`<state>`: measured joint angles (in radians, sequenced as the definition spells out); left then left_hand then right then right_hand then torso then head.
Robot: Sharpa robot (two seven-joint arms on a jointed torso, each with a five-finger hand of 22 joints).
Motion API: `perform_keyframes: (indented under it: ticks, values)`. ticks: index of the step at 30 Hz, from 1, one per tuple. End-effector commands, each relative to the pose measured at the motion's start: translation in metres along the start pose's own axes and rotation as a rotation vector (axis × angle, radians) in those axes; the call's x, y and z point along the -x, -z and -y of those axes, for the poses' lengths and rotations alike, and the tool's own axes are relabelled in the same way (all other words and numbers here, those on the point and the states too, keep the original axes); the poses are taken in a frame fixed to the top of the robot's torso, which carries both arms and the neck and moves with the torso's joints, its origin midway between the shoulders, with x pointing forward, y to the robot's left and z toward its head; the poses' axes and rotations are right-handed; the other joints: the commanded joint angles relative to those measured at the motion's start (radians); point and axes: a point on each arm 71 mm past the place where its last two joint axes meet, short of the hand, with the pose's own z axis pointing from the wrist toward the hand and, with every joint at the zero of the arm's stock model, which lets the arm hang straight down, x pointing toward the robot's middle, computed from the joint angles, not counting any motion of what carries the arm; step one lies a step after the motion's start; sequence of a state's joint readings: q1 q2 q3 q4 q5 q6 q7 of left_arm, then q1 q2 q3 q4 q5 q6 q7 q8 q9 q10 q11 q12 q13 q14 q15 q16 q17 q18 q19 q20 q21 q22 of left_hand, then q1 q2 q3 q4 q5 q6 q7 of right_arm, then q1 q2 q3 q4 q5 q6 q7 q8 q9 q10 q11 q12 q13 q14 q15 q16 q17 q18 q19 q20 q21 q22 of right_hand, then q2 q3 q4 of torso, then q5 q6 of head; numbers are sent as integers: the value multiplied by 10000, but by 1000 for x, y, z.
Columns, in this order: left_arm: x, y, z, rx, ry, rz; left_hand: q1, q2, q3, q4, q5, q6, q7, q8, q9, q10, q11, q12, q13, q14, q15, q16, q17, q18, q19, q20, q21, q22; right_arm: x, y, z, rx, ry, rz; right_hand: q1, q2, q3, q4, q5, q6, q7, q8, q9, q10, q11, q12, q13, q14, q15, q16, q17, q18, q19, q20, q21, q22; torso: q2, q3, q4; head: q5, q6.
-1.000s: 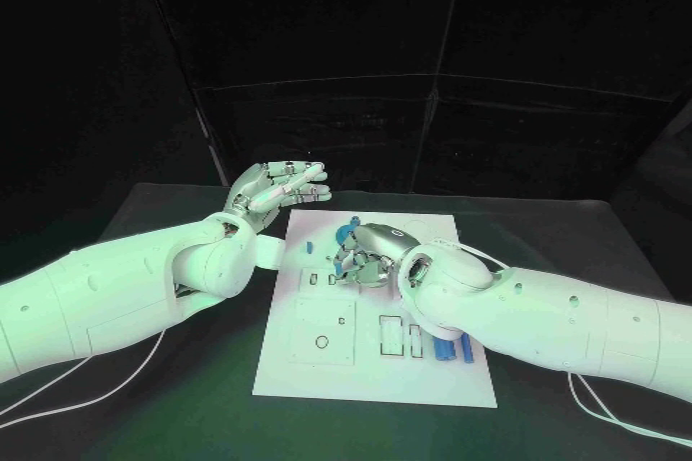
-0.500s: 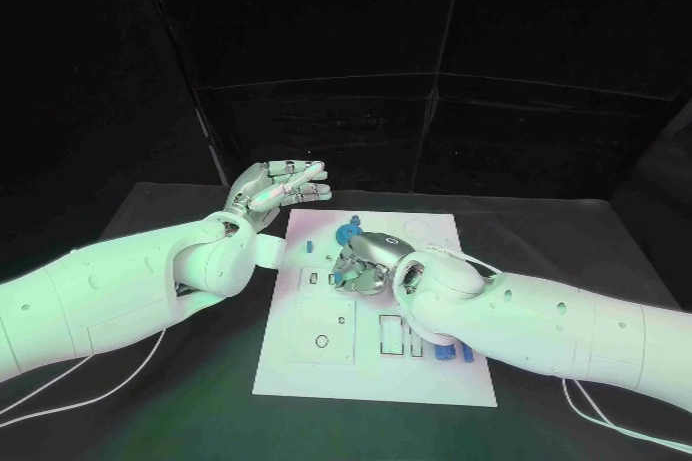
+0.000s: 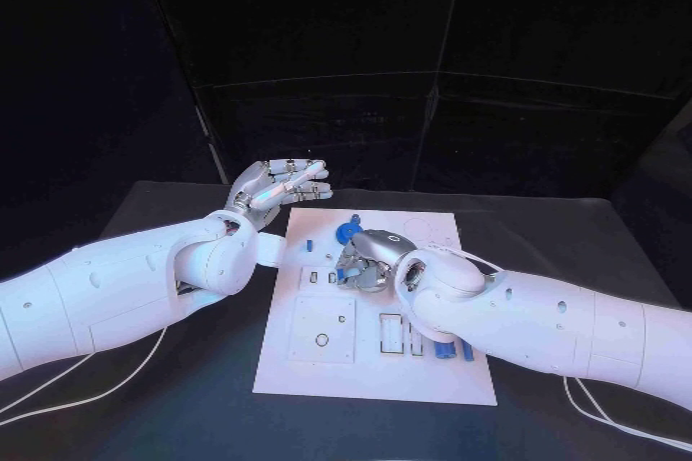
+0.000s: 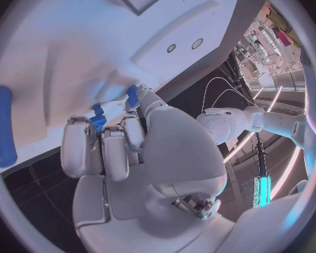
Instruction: Assemble the parts on the task board
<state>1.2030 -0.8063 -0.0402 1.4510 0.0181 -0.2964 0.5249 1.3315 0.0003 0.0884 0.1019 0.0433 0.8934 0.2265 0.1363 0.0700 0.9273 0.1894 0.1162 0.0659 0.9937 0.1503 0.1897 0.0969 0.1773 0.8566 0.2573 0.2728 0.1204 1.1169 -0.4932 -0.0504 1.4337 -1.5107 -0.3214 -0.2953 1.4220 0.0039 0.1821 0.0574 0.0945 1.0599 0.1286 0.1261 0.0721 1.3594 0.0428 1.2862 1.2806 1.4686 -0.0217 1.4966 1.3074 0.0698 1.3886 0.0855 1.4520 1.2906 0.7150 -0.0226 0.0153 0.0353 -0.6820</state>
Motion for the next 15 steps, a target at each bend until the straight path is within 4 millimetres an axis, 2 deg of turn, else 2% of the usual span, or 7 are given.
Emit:
perform_keyframes:
  ticks: [1, 15]
  values:
    - [-1, -1, 1, -55, 62, -108, -21, 84, 3, -61, 36, 75, 77, -33, -10, 84, 18, -47, -15, 59, 4, -62, -16, 32, 72, 4, 40, -12, -2, 0, 4, -269, 232, -206, -26, -58, 51, 12, 56, 37, 5, 55, 7, 31, 17, -42, -15, 703, -39, -67, 1195, -82, -2, 8, 4, -17, 2, 1, 10, -10, -18]
    - [-1, -1, 1, -50, 61, -107, -34, 101, -11, -75, 37, 89, 73, -42, -12, 101, 15, -61, -13, 69, 3, -70, -20, 33, 73, 4, 35, -18, -5, 0, 3, -373, 396, -594, -167, -205, 67, 39, 25, -39, 30, 12, -12, -26, 36, -106, -66, 698, -26, -82, 1178, -75, -31, 17, -20, -56, -2, 2, 4, -27, -49]
